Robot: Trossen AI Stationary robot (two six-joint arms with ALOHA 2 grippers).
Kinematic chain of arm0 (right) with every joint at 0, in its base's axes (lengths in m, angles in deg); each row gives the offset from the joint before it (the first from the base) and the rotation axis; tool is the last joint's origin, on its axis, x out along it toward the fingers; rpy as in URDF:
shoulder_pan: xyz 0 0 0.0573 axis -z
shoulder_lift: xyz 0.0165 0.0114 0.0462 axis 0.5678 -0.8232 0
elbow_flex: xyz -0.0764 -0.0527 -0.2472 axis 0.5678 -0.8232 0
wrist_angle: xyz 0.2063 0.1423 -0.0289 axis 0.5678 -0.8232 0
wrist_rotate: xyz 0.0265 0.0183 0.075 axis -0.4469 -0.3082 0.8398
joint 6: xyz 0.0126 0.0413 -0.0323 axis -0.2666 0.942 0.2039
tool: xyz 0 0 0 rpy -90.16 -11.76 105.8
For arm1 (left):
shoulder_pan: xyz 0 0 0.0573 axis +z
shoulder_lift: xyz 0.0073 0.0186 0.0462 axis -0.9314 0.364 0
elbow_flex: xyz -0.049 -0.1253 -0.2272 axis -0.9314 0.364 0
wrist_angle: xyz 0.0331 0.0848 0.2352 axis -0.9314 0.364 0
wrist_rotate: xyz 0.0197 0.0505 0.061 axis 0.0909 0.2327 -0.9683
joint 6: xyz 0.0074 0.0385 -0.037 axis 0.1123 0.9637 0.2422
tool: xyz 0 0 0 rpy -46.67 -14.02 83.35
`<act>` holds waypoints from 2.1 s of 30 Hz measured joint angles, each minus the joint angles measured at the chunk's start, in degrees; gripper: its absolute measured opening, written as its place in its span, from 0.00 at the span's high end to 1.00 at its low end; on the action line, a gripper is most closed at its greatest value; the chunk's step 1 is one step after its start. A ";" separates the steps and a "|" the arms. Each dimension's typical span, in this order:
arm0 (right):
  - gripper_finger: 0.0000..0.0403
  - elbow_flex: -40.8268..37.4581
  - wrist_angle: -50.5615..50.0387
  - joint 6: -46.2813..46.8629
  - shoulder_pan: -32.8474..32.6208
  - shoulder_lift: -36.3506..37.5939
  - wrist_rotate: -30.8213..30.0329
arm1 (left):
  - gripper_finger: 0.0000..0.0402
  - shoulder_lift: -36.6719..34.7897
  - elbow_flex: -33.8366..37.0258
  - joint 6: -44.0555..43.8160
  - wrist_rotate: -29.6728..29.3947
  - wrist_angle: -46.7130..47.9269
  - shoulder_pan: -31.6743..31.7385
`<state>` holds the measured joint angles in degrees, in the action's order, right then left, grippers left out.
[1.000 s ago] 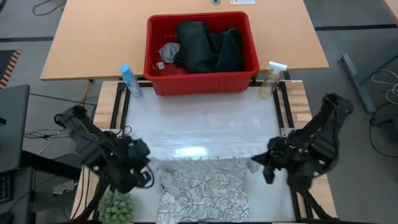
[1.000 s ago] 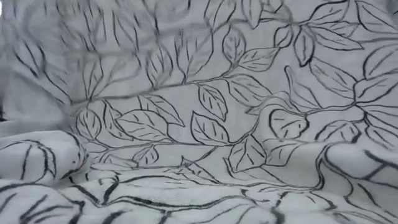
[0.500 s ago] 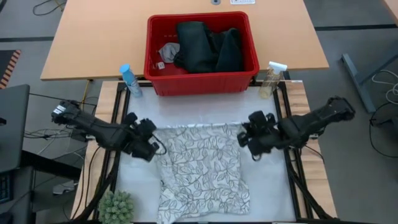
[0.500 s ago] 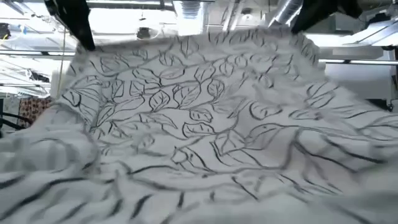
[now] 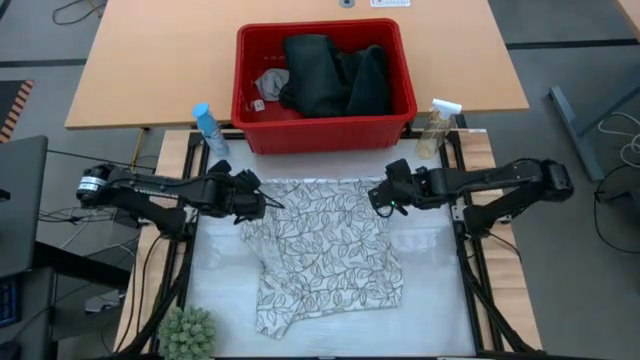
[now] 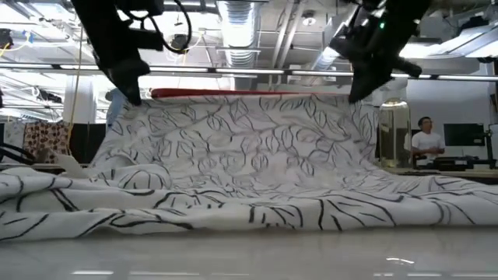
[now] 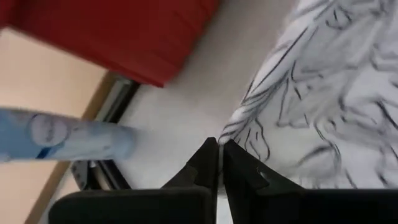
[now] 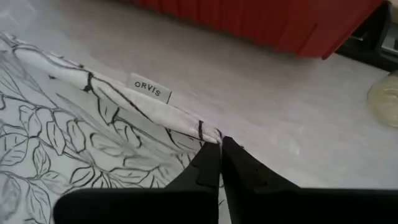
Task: Fold laundry
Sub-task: Fold the white-patterned shirt
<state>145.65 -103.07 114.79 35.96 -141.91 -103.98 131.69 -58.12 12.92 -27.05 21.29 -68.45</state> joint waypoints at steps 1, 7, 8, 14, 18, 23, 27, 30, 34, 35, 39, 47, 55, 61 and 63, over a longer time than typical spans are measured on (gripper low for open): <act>0.89 -0.48 0.34 -0.46 0.86 0.00 0.82 | 0.97 0.01 0.03 2.07 1.27 -0.34 0.75; 0.75 -1.25 0.63 -5.27 5.10 0.04 2.00 | 0.79 0.01 0.15 8.65 2.18 -0.98 6.10; 0.71 -1.25 0.89 -6.58 5.76 0.04 1.86 | 0.76 0.01 0.15 9.06 2.04 -0.85 7.16; 0.53 -1.25 1.67 -12.82 8.39 0.04 4.50 | 0.61 0.01 0.15 8.86 0.38 -1.83 12.25; 0.47 -1.49 4.15 -19.08 8.13 0.04 10.26 | 0.58 -0.72 0.13 11.55 10.56 -4.55 14.12; 0.45 -4.69 14.41 -23.62 12.61 -0.01 17.33 | 0.58 -2.74 0.09 12.92 43.18 -17.60 14.63; 0.45 -5.82 24.30 -29.08 18.20 -3.13 23.57 | 0.58 -2.87 0.02 10.38 50.50 -23.40 11.85; 0.47 -5.79 31.77 -32.56 21.24 -7.14 30.15 | 0.58 -2.59 0.02 8.55 48.22 -23.37 9.36; 0.55 -5.79 38.04 -34.75 22.89 -13.78 36.26 | 0.58 -2.56 0.02 5.67 46.49 -23.23 6.82; 0.57 -5.82 39.05 -35.06 23.12 -15.23 36.77 | 0.58 -2.58 0.02 5.05 45.36 -23.19 6.20; 0.73 -4.62 40.56 -35.10 23.08 -20.22 36.35 | 0.58 -2.56 0.02 2.22 40.57 -23.22 3.91; 0.95 -2.67 40.13 -36.07 21.88 -25.68 32.11 | 0.58 -2.56 0.02 -2.17 35.32 -23.26 0.10; 0.96 -2.58 34.13 -32.94 21.88 -27.19 24.47 | 0.58 -2.56 0.02 -3.88 33.86 -23.30 -2.14; 0.96 -2.47 22.75 -26.15 22.47 -26.65 16.04 | 0.58 -2.56 0.02 -5.11 31.67 -23.28 -2.88; 0.96 -2.43 19.17 -24.26 22.47 -26.64 13.49 | 0.58 -2.56 0.02 -5.18 31.48 -23.30 -2.88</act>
<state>143.22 -83.90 90.53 58.43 -168.56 -90.48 129.12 -58.10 7.75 4.44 -2.01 -71.33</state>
